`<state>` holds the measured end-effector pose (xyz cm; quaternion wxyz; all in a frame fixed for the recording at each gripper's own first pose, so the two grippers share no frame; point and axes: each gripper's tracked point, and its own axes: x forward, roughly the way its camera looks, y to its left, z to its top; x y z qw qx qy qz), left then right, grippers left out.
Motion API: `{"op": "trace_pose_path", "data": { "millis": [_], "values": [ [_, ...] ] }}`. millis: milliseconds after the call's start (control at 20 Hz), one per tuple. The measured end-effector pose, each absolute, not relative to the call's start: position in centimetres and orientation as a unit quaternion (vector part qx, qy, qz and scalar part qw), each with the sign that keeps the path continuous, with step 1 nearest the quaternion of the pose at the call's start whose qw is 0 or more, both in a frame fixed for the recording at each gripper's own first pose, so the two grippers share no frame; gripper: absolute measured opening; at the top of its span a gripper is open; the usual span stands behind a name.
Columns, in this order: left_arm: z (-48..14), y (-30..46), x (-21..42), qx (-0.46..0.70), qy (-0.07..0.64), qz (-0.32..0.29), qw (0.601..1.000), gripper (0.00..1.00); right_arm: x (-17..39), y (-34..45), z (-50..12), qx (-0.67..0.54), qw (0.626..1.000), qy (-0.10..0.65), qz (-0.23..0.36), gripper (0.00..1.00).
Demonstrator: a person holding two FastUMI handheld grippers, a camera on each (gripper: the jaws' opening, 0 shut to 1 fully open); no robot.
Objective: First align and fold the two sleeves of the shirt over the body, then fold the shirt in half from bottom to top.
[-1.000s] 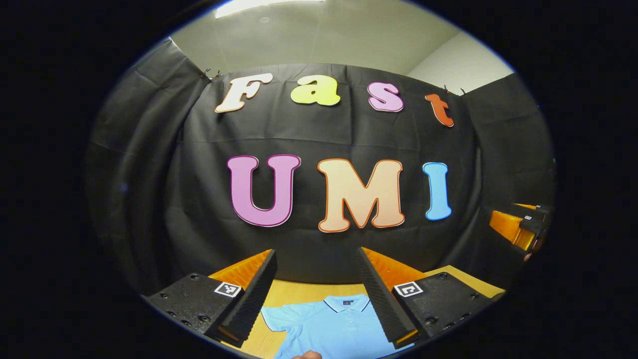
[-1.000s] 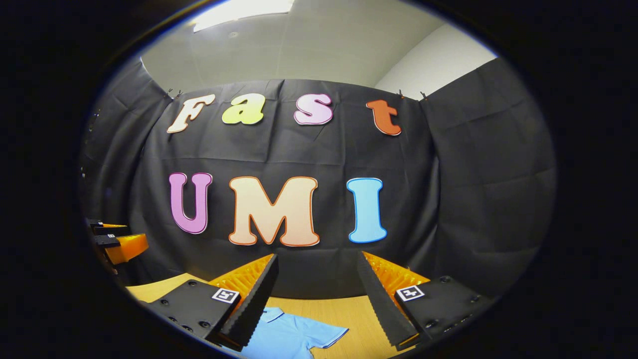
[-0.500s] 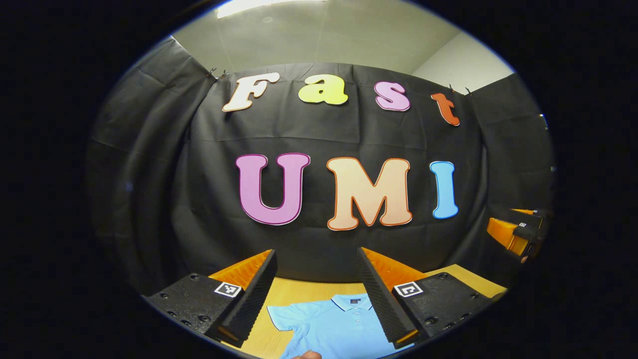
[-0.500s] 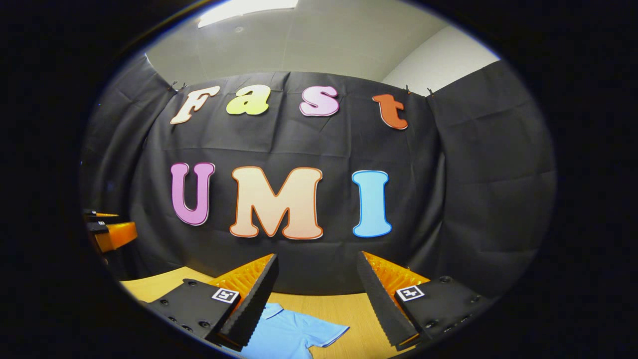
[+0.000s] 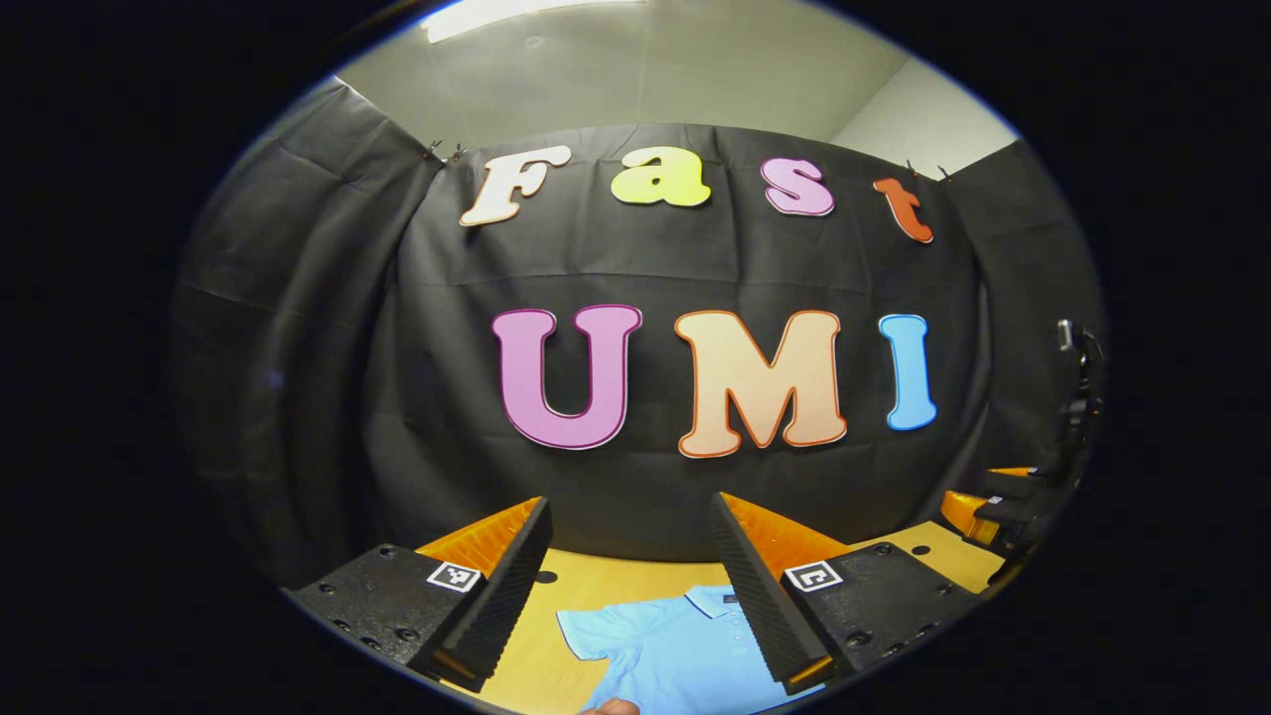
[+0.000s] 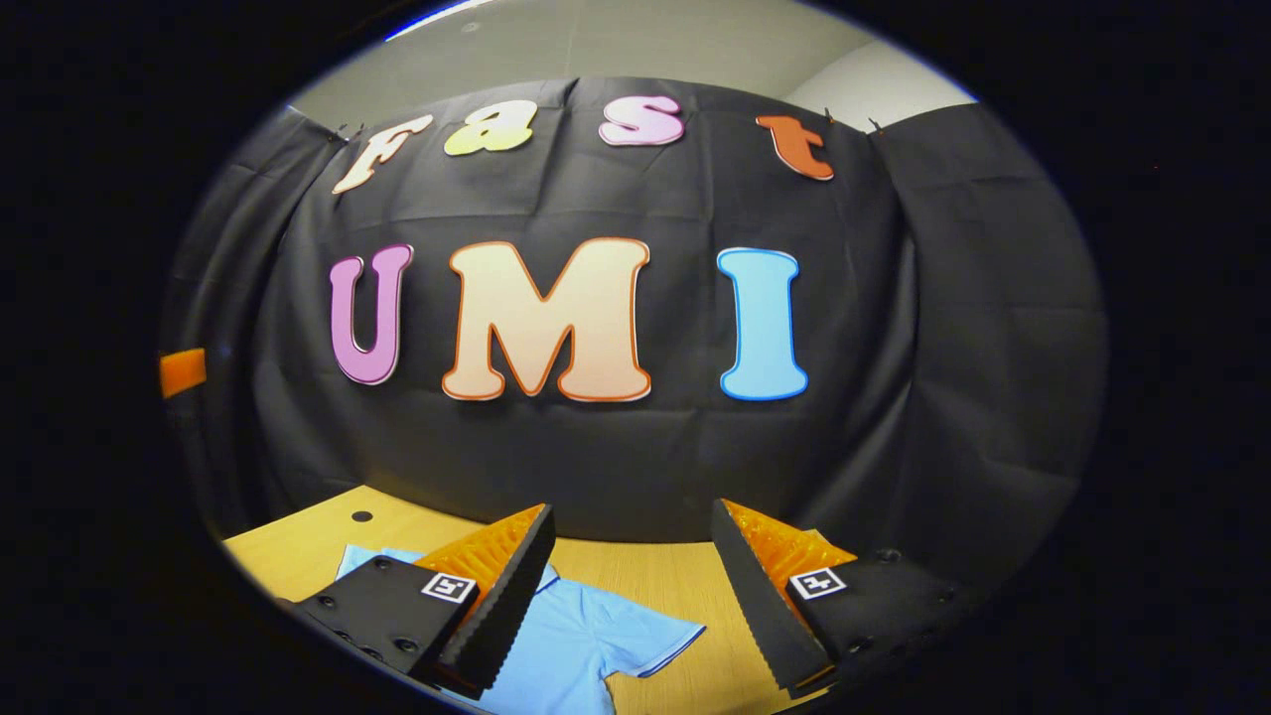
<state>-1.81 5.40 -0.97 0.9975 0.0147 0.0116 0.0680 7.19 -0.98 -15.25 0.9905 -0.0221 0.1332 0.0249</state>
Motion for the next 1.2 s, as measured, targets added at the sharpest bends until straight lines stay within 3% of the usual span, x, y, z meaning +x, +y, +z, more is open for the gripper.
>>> {"op": "trace_pose_path", "data": {
  "millis": [650,1200],
  "values": [
    [-3.5,7.5,-2.1,0.034,0.055,0.127,0.990,0.95,11.8,-3.8,-30.5,-0.048,0.968,0.245,0.015,1.00],
    [-5.6,7.2,-2.0,0.031,0.083,0.140,0.986,0.95,9.9,-6.2,-41.3,-0.061,0.934,0.351,0.000,1.00]
  ]
}}
